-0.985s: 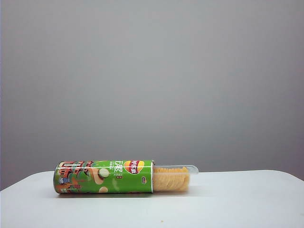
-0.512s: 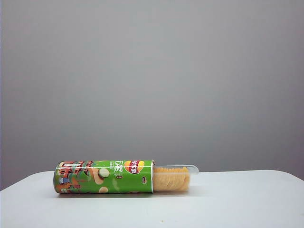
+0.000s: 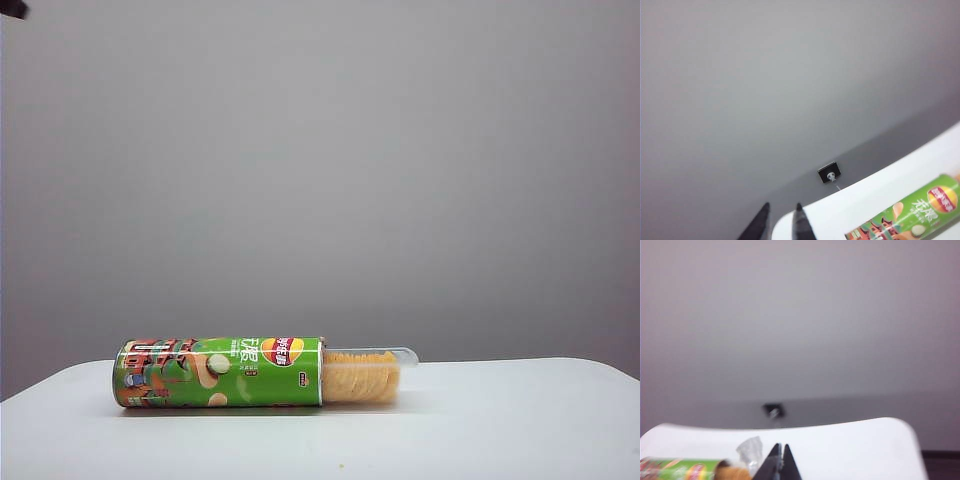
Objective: Pick up the green tub of chips from the desk, push the transparent container that's holding the chips and has slipped out back in, and finally put the chips back on the desk.
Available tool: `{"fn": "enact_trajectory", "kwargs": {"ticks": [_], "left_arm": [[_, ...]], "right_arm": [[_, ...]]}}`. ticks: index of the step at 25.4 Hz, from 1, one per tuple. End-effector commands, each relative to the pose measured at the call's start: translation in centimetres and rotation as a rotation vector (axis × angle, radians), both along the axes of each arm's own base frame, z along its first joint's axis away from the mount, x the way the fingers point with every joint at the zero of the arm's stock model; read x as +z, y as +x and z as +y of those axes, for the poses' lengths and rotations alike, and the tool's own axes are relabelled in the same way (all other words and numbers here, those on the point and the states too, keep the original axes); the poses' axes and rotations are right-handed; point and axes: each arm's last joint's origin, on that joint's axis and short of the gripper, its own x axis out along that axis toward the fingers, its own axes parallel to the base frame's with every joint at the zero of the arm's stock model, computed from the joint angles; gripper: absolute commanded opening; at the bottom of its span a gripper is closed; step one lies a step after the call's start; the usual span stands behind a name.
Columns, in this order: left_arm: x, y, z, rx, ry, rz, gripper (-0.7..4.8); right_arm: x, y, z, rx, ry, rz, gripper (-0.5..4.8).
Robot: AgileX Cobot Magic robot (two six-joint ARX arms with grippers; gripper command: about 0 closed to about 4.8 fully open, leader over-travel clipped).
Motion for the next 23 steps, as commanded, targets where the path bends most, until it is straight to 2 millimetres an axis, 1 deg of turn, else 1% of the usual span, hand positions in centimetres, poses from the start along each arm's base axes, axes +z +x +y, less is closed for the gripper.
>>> {"fn": "enact_trajectory", "kwargs": {"ticks": [1, 4, 5, 8, 12, 13, 14, 15, 17, 18, 19, 20, 22, 23], "left_arm": [[0.5, 1.7, -0.6, -0.127, 0.165, -0.033, 0.63], [0.3, 3.2, -0.9, -0.181, 0.305, -0.029, 0.96], [0.0, 4.2, -1.1, -0.215, 0.353, -0.015, 1.23], [-0.9, 6.4, -1.4, -0.252, 0.415, 0.044, 1.95], [-1.9, 9.7, -1.9, -0.319, 0.486, 0.170, 1.98], [-2.2, 11.2, -2.1, -0.348, 0.508, 0.238, 1.98], [-2.4, 12.3, -2.3, -0.365, 0.522, 0.282, 2.05], [-2.5, 12.9, -2.4, -0.376, 0.529, 0.309, 2.18], [-2.8, 14.6, -2.6, -0.411, 0.568, 0.391, 2.25], [-2.9, 16.1, -2.8, -0.431, 0.599, 0.433, 2.32], [-2.9, 16.7, -2.9, -0.442, 0.610, 0.442, 2.50], [-3.0, 17.8, -3.1, -0.461, 0.625, 0.461, 2.57], [-3.2, 18.7, -3.3, -0.486, 0.621, 0.491, 2.71], [-3.4, 19.2, -3.3, -0.495, 0.616, 0.522, 2.96]], "right_arm": [[1.1, 1.9, 0.2, 0.160, 0.019, 0.045, -0.05], [1.7, 3.9, 0.1, 0.242, 0.038, 0.087, -0.05], [1.9, 5.1, -0.1, 0.272, 0.052, 0.116, -0.05], [1.9, 7.2, -0.6, 0.314, 0.085, 0.202, -0.05], [1.6, 9.6, -0.9, 0.371, 0.124, 0.287, -0.05], [1.4, 10.7, -1.1, 0.396, 0.139, 0.309, -0.05], [1.2, 11.5, -1.2, 0.417, 0.151, 0.323, -0.05], [1.1, 12.1, -1.2, 0.432, 0.157, 0.334, -0.05], [0.7, 13.5, -1.2, 0.471, 0.167, 0.356, -0.05], [0.1, 14.9, -1.2, 0.514, 0.160, 0.373, -0.04], [-0.2, 15.5, -1.2, 0.524, 0.156, 0.382, -0.05], [-1.0, 16.8, -1.3, 0.529, 0.157, 0.410, -0.05], [-1.8, 17.9, -1.2, 0.583, 0.167, 0.424, -0.05], [-2.3, 18.6, -1.2, 0.623, 0.190, 0.437, -0.05]]}}
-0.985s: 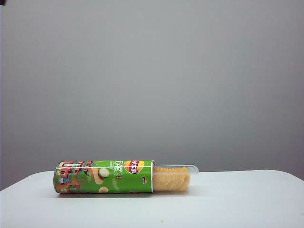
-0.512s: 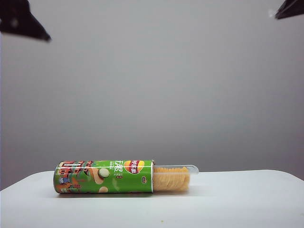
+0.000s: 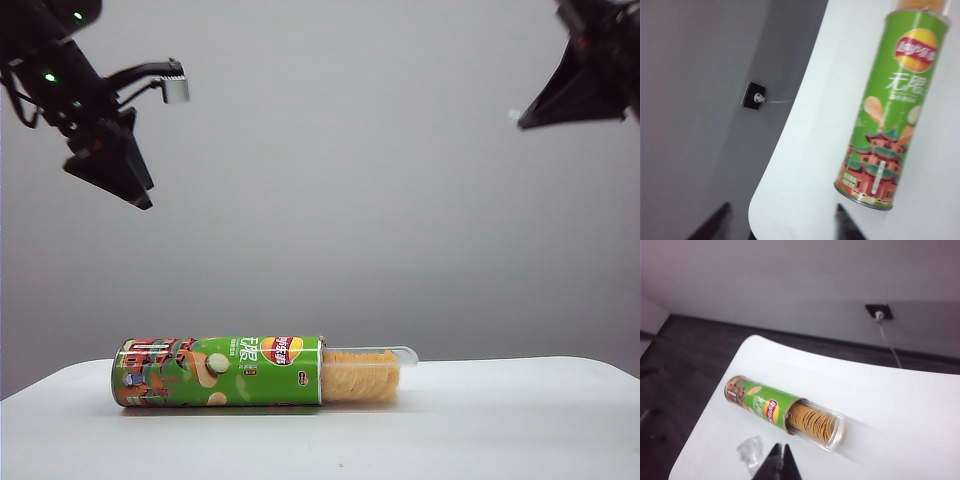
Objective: Pick up the green tub of chips from the desk, push the transparent container that's holding the chips and has slipped out back in, and finally put the chips back on the desk.
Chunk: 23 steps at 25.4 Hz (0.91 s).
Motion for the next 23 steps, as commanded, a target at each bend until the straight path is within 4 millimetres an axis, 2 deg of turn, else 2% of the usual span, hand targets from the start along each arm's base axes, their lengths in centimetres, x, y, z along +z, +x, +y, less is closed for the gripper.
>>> {"fn": "enact_trajectory", "kwargs": {"ticks": [1, 3, 7, 9, 10, 17, 23], "left_arm": [[-0.5, 1.0, -0.1, -0.016, 0.012, 0.099, 3.25], [-1.3, 1.9, 0.0, -0.013, 0.027, 0.178, 3.77], [-3.3, 3.9, -0.2, -0.007, 0.050, 0.269, 4.14], [-4.8, 4.9, -0.8, 0.000, 0.096, 0.307, 4.71], [-5.2, 5.1, -0.8, 0.003, 0.102, 0.314, 4.79], [-8.9, 6.1, -2.7, -0.051, 0.133, 0.378, 4.79], [-11.4, 6.5, -3.9, -0.071, 0.146, 0.418, 4.79]], "right_arm": [[-1.1, 1.8, 0.1, 0.123, 0.067, 0.016, -0.04], [-1.8, 2.7, 0.2, 0.142, 0.085, 0.043, 0.00], [-3.5, 4.4, 0.1, 0.147, 0.067, 0.067, 0.00], [-4.6, 5.2, 0.0, 0.146, 0.068, 0.096, 0.00], [-5.0, 5.3, 0.0, 0.147, 0.068, 0.104, 0.00], [-7.8, 6.2, 0.0, 0.155, 0.068, 0.173, -0.01], [-8.4, 6.3, 0.0, 0.153, 0.069, 0.191, -0.01]]}}
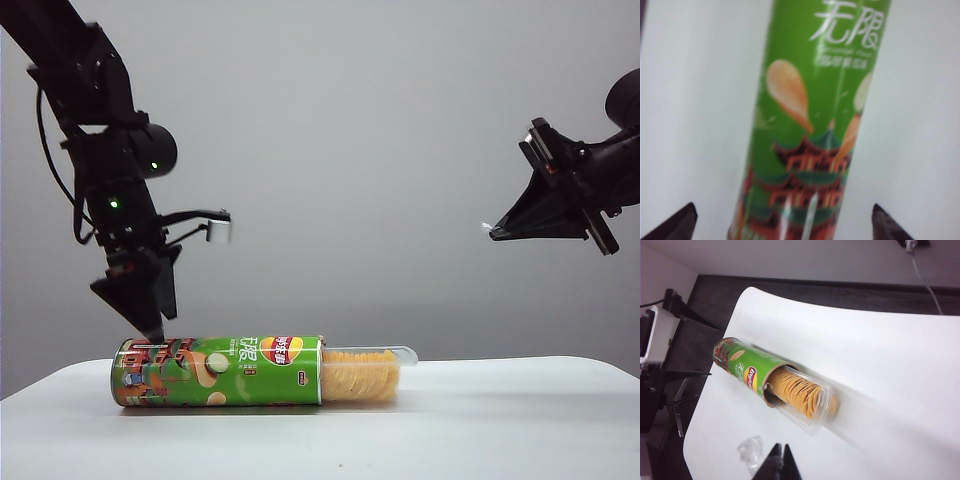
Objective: Pick up the green tub of chips from the desk, push the transparent container that's holding the chips and has slipped out back in, and finally put the chips back on the desk.
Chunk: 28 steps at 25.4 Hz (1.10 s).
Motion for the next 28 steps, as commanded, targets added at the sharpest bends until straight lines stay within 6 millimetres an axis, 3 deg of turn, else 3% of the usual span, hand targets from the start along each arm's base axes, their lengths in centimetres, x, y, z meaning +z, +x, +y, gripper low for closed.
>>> {"fn": "enact_trajectory", "kwargs": {"ticks": [1, 8, 15, 24, 28], "left_arm": [[-1.1, 0.4, -0.7, -0.014, 0.002, -0.002, 4.79], [-4.0, 1.2, -2.0, -0.030, 0.033, -0.016, 4.79], [-3.9, 1.7, -3.2, -0.056, -0.006, -0.094, 4.79], [-4.0, 1.3, -3.3, -0.063, -0.024, -0.053, 4.79], [-4.6, 0.9, -3.2, -0.071, -0.040, 0.010, 4.30]], "right_arm": [[0.3, 0.0, 0.0, 0.007, 0.001, -0.020, -0.01], [0.3, 0.0, 0.0, 0.008, -0.002, -0.021, -0.01], [-0.8, -0.2, -0.3, 0.034, -0.023, 0.010, 0.04], [-2.0, -0.1, -0.3, 0.036, -0.019, 0.059, 0.27], [-2.0, -0.1, -0.3, 0.036, -0.019, 0.058, 0.27]]}}
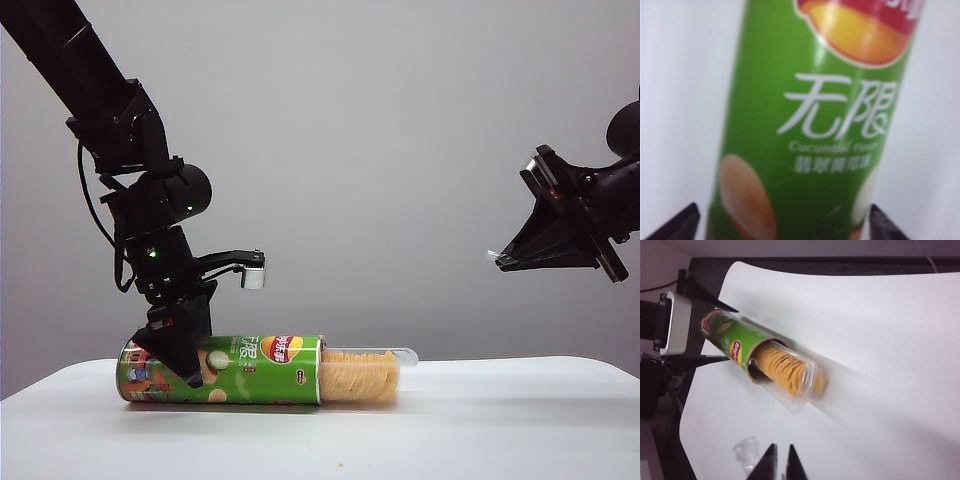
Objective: Pick up the green tub of chips from the desk, push the transparent container that's holding the chips and has slipped out back in, and finally put the chips back on the desk.
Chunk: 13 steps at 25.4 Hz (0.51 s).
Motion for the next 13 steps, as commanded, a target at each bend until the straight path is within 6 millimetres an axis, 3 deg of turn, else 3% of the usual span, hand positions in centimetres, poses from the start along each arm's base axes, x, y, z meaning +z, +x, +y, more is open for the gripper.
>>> {"fn": "enact_trajectory", "kwargs": {"ticks": [1, 3, 6, 13], "left_arm": [[-0.49, -0.27, -0.06, -0.006, -0.018, 0.048, 4.29], [-0.82, -0.26, -0.07, -0.005, -0.016, 0.057, 4.18], [-1.25, -0.38, -0.04, 0.013, -0.015, 0.070, 3.39], [-1.24, -0.30, 0.04, 0.026, 0.015, 0.053, 3.35]], "right_arm": [[0.22, 0.04, 0.04, 0.008, 0.004, -0.014, 0.27], [0.21, 0.03, 0.04, 0.008, 0.003, -0.013, 0.27], [0.21, 0.02, 0.04, 0.008, 0.004, -0.012, 0.27], [0.21, 0.04, 0.04, 0.007, 0.002, -0.013, 0.27]]}}
